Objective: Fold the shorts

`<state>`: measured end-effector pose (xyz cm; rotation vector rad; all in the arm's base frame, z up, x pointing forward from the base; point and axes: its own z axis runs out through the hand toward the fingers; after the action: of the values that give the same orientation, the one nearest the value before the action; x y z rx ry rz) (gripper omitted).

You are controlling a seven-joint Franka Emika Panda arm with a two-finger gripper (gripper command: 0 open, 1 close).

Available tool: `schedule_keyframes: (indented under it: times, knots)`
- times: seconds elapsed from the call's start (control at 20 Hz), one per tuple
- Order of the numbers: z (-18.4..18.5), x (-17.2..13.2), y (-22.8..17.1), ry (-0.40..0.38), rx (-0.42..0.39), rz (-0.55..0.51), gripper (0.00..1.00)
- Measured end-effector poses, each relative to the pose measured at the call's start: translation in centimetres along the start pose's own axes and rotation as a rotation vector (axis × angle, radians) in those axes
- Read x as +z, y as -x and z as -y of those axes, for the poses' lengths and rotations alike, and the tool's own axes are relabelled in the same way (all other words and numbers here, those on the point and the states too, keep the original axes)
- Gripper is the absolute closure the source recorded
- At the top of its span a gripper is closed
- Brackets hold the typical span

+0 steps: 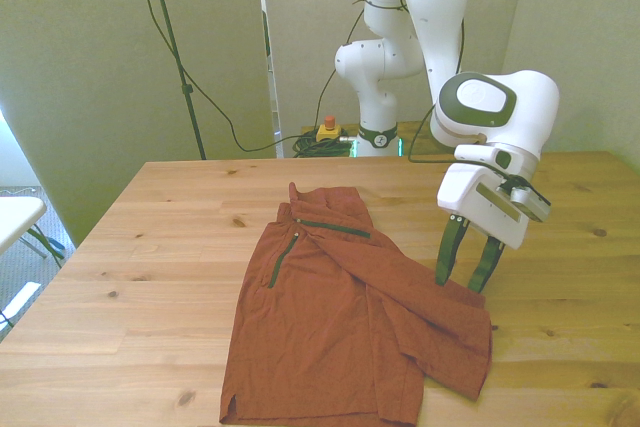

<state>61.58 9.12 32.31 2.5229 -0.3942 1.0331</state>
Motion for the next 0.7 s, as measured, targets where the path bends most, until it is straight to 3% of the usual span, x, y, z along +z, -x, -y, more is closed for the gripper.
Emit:
schedule_keyframes:
  times: [0.05,0.7]
  knots:
    - [0.00,0.00,0.01,0.000,0.000,0.000,1.00]
    - [0.47,0.19,0.50,-0.015,0.006,0.018,1.00]
